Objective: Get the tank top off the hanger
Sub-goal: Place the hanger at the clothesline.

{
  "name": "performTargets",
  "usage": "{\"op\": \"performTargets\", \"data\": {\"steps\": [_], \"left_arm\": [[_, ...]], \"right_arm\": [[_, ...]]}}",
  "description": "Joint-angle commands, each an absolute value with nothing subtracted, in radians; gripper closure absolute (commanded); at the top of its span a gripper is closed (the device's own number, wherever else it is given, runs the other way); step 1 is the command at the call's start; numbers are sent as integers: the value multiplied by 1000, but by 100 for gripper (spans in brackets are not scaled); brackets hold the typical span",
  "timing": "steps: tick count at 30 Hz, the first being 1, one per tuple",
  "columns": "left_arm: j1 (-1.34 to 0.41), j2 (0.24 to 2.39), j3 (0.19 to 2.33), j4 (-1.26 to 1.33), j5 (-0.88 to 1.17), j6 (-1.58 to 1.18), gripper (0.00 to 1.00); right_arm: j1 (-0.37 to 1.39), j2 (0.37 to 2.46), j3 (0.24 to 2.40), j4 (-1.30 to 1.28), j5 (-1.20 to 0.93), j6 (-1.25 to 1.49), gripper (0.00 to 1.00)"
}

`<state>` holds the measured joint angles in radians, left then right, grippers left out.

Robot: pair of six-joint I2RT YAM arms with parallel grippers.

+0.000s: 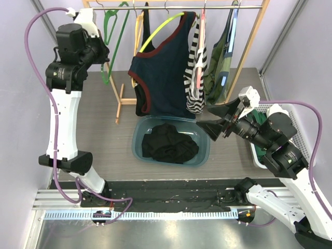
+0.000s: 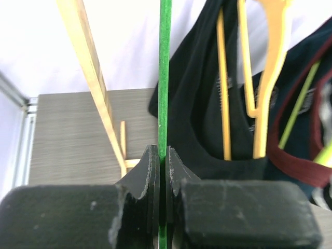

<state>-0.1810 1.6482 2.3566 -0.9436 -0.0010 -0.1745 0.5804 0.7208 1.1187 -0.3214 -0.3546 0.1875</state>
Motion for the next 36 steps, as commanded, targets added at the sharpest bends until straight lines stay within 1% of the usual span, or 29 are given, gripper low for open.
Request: {"op": "performTargets", "data": {"steps": [1,7,17,24,29,31,32,33,36], "left_arm": [[-215,1670,2411,-922,-129,-111,100],[-233,1689,2425,-942,-178,-101,100],[-245,1713,2428,-937,-268,-86,100],[-245,1727,2395,-933,-304,-83,100],[-245,1701,2346,-916,-279,-77,99],[-252,1683,2330,-919,-259,-71,82],[-255,1675,2326,-922,-256,-68,72],[-258,1666,2315,-919,-255,-63,51],[-268,1622,2267,-893,-255,-35,22]], "right_arm": [[578,698,1120,-288,-357,186,22],[577,687,1120,-301,-357,179,22],[578,669,1120,-324,-356,163,25],[578,660,1121,-339,-345,156,27],[577,663,1123,-342,-334,166,27],[578,666,1126,-345,-327,169,27],[577,667,1129,-347,-325,170,27],[577,672,1129,-345,-324,172,27],[578,678,1132,-347,-322,178,26]]}}
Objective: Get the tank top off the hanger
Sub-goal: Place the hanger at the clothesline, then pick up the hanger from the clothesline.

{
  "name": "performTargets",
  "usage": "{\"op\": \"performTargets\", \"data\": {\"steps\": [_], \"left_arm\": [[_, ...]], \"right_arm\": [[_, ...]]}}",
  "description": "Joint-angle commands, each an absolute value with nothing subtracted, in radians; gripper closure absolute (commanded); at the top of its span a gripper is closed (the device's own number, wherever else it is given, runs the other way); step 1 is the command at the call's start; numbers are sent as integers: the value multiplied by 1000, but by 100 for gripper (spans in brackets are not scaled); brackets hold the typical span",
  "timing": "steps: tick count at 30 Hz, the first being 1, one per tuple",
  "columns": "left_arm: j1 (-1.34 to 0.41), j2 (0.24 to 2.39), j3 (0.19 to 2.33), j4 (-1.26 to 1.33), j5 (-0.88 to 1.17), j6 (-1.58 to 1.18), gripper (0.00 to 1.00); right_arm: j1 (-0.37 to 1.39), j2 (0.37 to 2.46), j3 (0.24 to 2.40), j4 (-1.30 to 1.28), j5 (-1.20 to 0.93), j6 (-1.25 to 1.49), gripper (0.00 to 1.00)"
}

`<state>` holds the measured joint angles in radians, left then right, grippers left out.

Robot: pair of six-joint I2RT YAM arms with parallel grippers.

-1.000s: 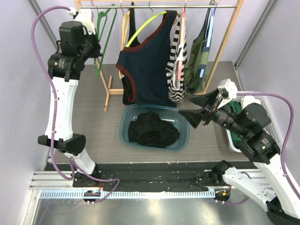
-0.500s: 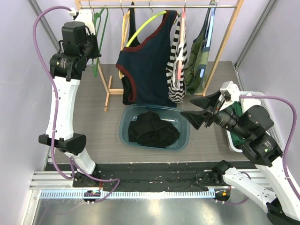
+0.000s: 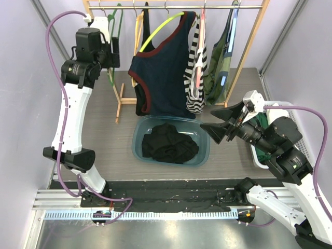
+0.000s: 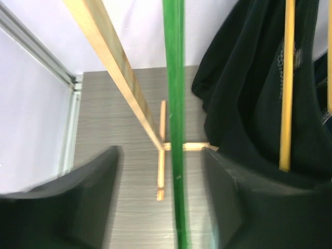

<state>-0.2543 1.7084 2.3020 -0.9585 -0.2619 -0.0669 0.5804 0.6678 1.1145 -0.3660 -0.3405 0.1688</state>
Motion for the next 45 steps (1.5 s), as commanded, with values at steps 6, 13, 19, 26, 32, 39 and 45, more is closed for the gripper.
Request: {"op": "performTargets", "data": {"steps": [6,13,19,26,32,39,45], "left_arm": [[-270,1520,2192,-829,-270,-18,8],[-268,1427,2164,-704,-354,-5,3],[-281,1511,2328,-680,-255,-75,4],[-334,1644,2447,-646,-167,-127,5],[-414,1732,2484,-568,-250,-48,6],[-457,1796,2471,-511,-301,46,5],[-466,1809,2444,-492,-328,58,5]], "right_arm": [[577,681,1134,-348,-322,192,22],[578,678,1134,-364,-322,201,22],[577,698,1132,-365,-341,225,21],[577,680,1126,-362,-345,247,22],[577,670,1124,-382,-339,258,21],[577,675,1121,-393,-325,275,21],[577,673,1132,-413,-318,268,21]]}}
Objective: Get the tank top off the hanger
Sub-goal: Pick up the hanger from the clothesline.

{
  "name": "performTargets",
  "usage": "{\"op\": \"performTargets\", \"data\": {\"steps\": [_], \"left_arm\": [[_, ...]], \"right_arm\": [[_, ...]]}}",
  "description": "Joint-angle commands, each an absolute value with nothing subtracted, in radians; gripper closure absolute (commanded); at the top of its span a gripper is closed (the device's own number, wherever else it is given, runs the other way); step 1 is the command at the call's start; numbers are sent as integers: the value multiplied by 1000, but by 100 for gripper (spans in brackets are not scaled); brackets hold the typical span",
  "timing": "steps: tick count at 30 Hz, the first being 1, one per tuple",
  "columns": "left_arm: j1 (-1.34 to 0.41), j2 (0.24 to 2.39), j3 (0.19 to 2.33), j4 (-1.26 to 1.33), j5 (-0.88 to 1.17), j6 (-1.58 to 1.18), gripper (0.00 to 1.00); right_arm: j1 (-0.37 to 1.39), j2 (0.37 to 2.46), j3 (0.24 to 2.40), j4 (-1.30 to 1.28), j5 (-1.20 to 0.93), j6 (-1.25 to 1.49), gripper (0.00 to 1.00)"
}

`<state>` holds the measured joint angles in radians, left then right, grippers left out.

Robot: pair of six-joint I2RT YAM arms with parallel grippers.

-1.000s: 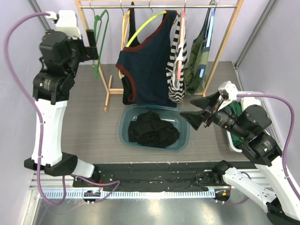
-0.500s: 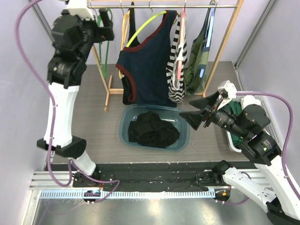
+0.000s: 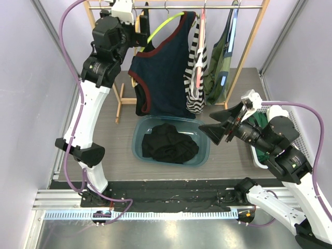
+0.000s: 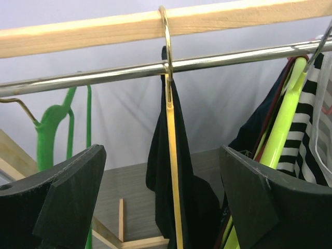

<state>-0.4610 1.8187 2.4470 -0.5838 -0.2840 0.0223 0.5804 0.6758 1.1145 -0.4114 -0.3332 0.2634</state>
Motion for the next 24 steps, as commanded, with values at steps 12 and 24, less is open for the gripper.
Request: {"op": "performTargets", "data": {"steps": [12,24], "left_arm": [[-479,1804,2315,-406,-376,190,5],[-609,1779,2253,-514,-347,170,4]], "right_arm": [[577,663,1157,-457,-296,249,21],[578,650,1180,-489,-291,239,21]]}}
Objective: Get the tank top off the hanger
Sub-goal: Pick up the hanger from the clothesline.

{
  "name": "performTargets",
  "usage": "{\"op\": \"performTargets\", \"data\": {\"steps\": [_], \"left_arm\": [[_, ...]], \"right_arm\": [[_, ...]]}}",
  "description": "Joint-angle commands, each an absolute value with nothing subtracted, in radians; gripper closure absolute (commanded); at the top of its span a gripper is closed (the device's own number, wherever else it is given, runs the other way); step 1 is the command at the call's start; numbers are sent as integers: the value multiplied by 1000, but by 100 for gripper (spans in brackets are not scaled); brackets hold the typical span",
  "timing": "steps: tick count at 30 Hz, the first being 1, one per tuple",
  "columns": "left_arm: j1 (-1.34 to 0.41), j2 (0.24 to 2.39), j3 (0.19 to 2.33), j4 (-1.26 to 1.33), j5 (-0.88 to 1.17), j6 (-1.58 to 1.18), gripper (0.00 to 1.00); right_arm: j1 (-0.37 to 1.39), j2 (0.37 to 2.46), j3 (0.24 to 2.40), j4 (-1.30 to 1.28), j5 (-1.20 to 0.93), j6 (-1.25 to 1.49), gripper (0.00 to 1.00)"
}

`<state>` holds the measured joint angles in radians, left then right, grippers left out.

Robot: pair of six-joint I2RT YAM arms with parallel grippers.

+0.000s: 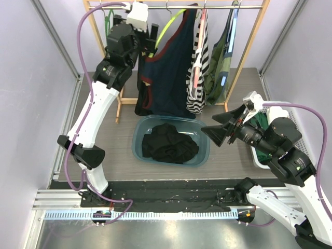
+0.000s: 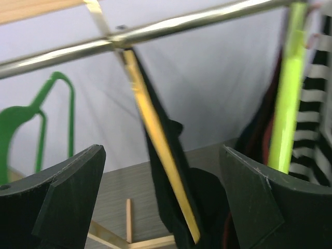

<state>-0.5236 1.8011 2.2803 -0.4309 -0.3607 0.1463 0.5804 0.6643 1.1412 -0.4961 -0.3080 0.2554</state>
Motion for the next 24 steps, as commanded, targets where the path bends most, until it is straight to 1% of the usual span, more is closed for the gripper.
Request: {"op": "performTargets", "data": {"steps": [1,4,7,12,17,24], "left_arm": [[-630,1779,2253,-534,-336,173,4],[-704,1787,2272,-561,-353,198,4],[-741,1798,2319,-571,-382,213,4],[-741,1787,2359,-549,-472,250,4],[-739,1743,2266,-505,-567,299,3],[-741,1695,2132,-506,-615,264,1]], "right_arm": [[578,647,1180,-494,-290,239,21],[577,638,1180,-503,-284,241,21],[577,632,1178,-511,-279,239,21],[577,632,1181,-518,-278,236,21],[578,632,1181,-520,-279,230,21],[577,620,1178,-523,-276,236,21]]}}
